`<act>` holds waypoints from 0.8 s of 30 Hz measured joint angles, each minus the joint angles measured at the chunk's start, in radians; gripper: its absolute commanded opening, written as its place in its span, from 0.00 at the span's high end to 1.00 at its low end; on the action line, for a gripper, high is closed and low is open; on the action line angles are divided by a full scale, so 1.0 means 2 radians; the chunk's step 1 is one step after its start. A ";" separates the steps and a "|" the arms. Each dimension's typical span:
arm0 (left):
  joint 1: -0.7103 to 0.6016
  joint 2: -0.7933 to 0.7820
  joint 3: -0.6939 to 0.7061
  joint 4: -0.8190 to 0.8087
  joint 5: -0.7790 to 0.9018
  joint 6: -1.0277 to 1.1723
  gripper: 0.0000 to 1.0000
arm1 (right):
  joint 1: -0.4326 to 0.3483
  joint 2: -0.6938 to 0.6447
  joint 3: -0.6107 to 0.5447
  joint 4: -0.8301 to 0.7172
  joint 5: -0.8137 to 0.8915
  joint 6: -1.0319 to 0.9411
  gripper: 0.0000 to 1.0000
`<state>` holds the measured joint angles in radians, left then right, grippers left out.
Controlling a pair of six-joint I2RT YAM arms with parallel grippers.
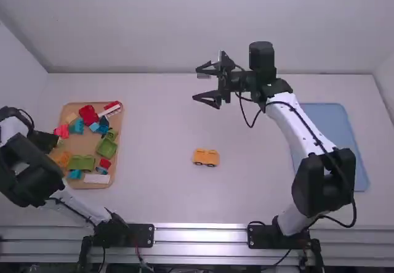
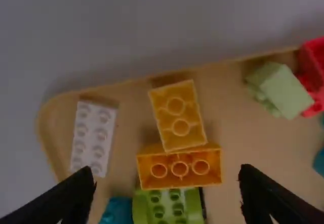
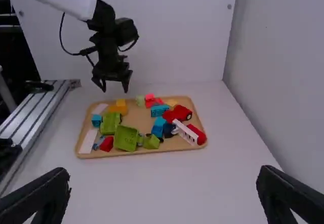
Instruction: Assemble lego blocks to make yellow taxi
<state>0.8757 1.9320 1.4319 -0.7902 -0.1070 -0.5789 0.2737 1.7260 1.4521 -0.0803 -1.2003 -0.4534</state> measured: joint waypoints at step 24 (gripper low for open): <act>0.005 0.054 -0.051 0.093 0.018 -0.007 0.41 | 0.000 0.000 0.000 -0.001 0.003 -0.001 0.01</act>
<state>0.8856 2.0407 1.3300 -0.6041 -0.0708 -0.5938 0.2737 1.7260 1.4521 -0.0818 -1.1938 -0.4553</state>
